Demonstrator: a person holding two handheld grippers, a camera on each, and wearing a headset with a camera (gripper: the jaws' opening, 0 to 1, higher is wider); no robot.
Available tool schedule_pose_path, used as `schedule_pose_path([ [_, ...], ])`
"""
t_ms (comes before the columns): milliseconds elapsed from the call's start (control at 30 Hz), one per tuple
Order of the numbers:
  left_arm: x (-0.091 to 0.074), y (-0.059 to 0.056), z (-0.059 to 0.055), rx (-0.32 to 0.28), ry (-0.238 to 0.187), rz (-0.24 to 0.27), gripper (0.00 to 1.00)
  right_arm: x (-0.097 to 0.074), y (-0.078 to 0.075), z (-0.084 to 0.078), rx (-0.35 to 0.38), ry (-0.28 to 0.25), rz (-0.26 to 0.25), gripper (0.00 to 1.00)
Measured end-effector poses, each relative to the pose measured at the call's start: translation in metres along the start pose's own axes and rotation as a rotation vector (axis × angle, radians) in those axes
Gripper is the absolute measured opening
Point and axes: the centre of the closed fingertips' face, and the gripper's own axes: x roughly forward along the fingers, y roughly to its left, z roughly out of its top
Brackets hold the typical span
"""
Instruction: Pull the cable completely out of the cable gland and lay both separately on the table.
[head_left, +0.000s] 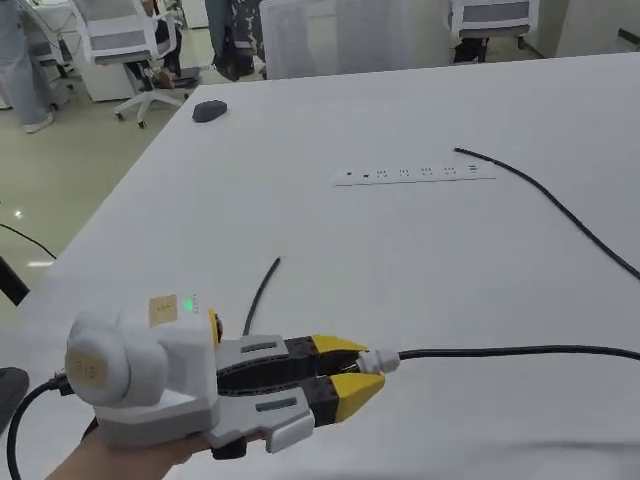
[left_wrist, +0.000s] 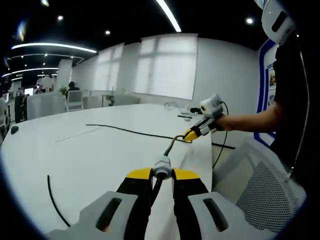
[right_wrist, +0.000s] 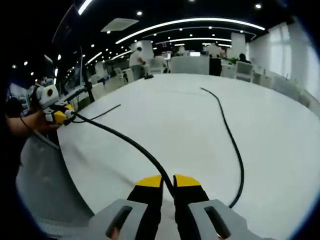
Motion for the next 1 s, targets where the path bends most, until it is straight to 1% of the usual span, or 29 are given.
schedule_pose_path([
  [33, 0.002, -0.001, 0.0, 0.0, 0.001, 0.001, 0.14, 0.0, -0.001, -0.003, -0.011, 0.015, -0.012, 0.03],
  [67, 0.004, -0.002, -0.001, 0.004, 0.004, 0.0, 0.14, 0.002, 0.001, -0.007, -0.017, 0.023, -0.011, 0.03],
  [100, 0.005, -0.002, -0.001, 0.01, 0.005, 0.002, 0.14, 0.003, 0.004, -0.008, -0.012, 0.026, -0.004, 0.03],
  [133, 0.005, 0.0, 0.001, 0.014, -0.004, 0.01, 0.14, 0.003, 0.008, -0.009, -0.045, 0.04, 0.005, 0.03],
  [167, 0.004, 0.001, 0.001, 0.006, -0.01, 0.014, 0.14, 0.002, 0.009, -0.01, -0.058, 0.053, 0.005, 0.04],
  [200, 0.003, 0.004, 0.002, -0.011, -0.017, 0.017, 0.14, 0.002, 0.013, -0.008, -0.077, 0.059, 0.024, 0.05],
  [233, 0.001, 0.007, 0.002, -0.016, -0.019, 0.022, 0.14, 0.001, 0.017, -0.003, -0.094, 0.037, 0.033, 0.07],
  [267, 0.0, 0.008, 0.002, -0.02, -0.017, 0.022, 0.14, -0.001, 0.021, 0.006, -0.08, 0.005, 0.04, 0.13],
  [300, 0.0, 0.008, 0.003, -0.022, -0.018, 0.022, 0.14, -0.001, 0.032, 0.019, -0.085, -0.039, 0.079, 0.19],
  [333, 0.0, 0.008, 0.004, -0.019, -0.021, 0.025, 0.14, -0.001, 0.037, 0.03, -0.092, -0.07, 0.086, 0.28],
  [367, 0.001, 0.007, 0.004, -0.017, -0.023, 0.024, 0.14, -0.002, 0.047, 0.041, -0.108, -0.09, 0.106, 0.36],
  [400, 0.001, 0.006, 0.005, -0.019, -0.025, 0.02, 0.14, -0.002, 0.057, 0.051, -0.154, -0.112, 0.141, 0.36],
  [433, 0.003, 0.004, 0.005, -0.013, -0.024, 0.016, 0.14, -0.003, 0.075, 0.067, -0.197, -0.15, 0.191, 0.33],
  [467, 0.005, 0.003, 0.004, -0.008, -0.017, 0.012, 0.14, -0.003, 0.089, 0.077, -0.227, -0.177, 0.226, 0.3],
  [500, 0.006, 0.0, 0.003, -0.004, -0.01, 0.001, 0.14, -0.002, 0.108, 0.089, -0.263, -0.197, 0.269, 0.31],
  [567, 0.008, -0.004, 0.003, 0.003, -0.009, -0.014, 0.14, -0.001, 0.139, 0.099, -0.324, -0.208, 0.36, 0.28],
  [600, 0.009, -0.007, 0.004, 0.006, -0.007, -0.023, 0.14, 0.001, 0.158, 0.103, -0.366, -0.205, 0.405, 0.26],
  [633, 0.01, -0.008, 0.004, 0.012, -0.005, -0.027, 0.14, 0.002, 0.174, 0.101, -0.404, -0.189, 0.459, 0.24],
  [667, 0.011, -0.009, 0.005, 0.012, -0.004, -0.033, 0.14, 0.005, 0.194, 0.094, -0.433, -0.145, 0.529, 0.22],
  [700, 0.012, -0.01, 0.005, 0.014, -0.005, -0.034, 0.14, 0.008, 0.195, 0.091, -0.436, -0.12, 0.522, 0.22],
  [733, 0.013, -0.011, 0.006, 0.021, -0.006, -0.039, 0.14, 0.016, 0.202, 0.089, -0.5, -0.108, 0.511, 0.22],
  [767, 0.014, -0.012, 0.005, 0.025, -0.002, -0.04, 0.14, 0.019, 0.208, 0.088, -0.552, -0.112, 0.513, 0.19],
  [800, 0.015, -0.012, 0.005, 0.025, -0.003, -0.042, 0.14, 0.024, 0.214, 0.083, -0.595, -0.095, 0.521, 0.16],
  [833, 0.016, -0.013, 0.005, 0.025, -0.002, -0.045, 0.14, 0.027, 0.217, 0.081, -0.598, -0.083, 0.526, 0.14],
  [867, 0.017, -0.015, 0.003, 0.027, 0.001, -0.047, 0.14, 0.029, 0.221, 0.082, -0.608, -0.084, 0.528, 0.15],
  [900, 0.018, -0.015, 0.003, 0.029, 0.002, -0.048, 0.14, 0.03, 0.223, 0.083, -0.617, -0.091, 0.527, 0.15],
  [933, 0.018, -0.016, 0.002, 0.028, 0.005, -0.052, 0.14, 0.032, 0.221, 0.083, -0.639, -0.086, 0.513, 0.13],
  [1000, 0.02, -0.019, 0.0, 0.032, 0.009, -0.059, 0.14, 0.031, 0.222, 0.084, -0.646, -0.098, 0.522, 0.07],
])
